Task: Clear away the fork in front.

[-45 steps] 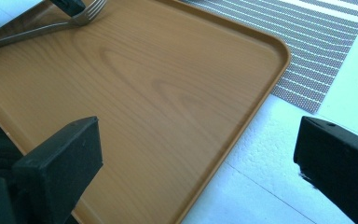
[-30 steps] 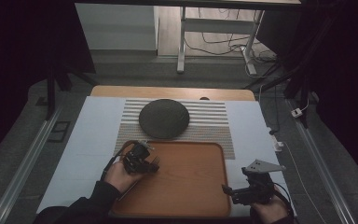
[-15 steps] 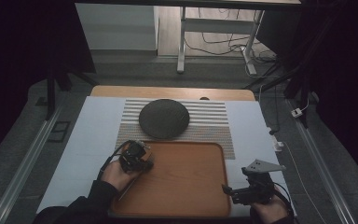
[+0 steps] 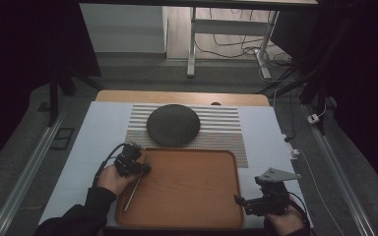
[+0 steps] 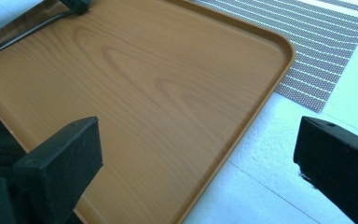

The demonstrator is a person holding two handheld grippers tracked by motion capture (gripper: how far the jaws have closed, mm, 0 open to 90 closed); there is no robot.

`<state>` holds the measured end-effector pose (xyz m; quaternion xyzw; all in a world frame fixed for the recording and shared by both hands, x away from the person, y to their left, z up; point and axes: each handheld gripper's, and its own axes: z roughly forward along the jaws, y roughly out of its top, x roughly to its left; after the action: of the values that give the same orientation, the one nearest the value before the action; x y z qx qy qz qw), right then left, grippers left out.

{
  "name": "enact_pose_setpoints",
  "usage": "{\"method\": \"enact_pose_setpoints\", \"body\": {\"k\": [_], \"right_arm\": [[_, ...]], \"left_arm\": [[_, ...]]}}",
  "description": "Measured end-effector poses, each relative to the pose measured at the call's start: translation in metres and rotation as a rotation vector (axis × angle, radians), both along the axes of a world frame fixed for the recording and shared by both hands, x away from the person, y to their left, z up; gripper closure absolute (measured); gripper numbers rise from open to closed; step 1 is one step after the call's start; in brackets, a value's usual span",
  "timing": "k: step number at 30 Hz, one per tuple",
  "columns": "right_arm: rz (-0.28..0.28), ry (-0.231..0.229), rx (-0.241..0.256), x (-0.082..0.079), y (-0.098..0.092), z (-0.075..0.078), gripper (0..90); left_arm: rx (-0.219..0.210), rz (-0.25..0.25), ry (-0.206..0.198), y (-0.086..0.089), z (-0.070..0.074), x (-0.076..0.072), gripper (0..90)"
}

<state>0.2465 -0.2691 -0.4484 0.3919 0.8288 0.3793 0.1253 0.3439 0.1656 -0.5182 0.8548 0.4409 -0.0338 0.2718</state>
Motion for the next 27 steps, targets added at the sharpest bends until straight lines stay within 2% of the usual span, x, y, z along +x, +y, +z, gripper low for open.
{"method": "enact_pose_setpoints", "body": {"k": [11,17,23,27], "right_arm": [[0.001,0.000,0.001,0.000,0.000,0.000,1.3],[0.001,0.002,0.002,0.000,0.000,0.000,1.3],[0.005,0.003,0.004,0.000,0.000,0.000,1.3],[0.008,0.004,0.007,0.000,-0.001,0.000,1.3]], "left_arm": [[0.009,0.048,0.012,0.015,0.000,0.003,88.4],[-0.006,0.067,0.027,0.023,0.000,0.004,86.2],[0.016,0.051,-0.028,0.024,0.003,0.002,75.7],[-0.002,0.050,-0.061,0.028,0.007,-0.001,66.6]]}}
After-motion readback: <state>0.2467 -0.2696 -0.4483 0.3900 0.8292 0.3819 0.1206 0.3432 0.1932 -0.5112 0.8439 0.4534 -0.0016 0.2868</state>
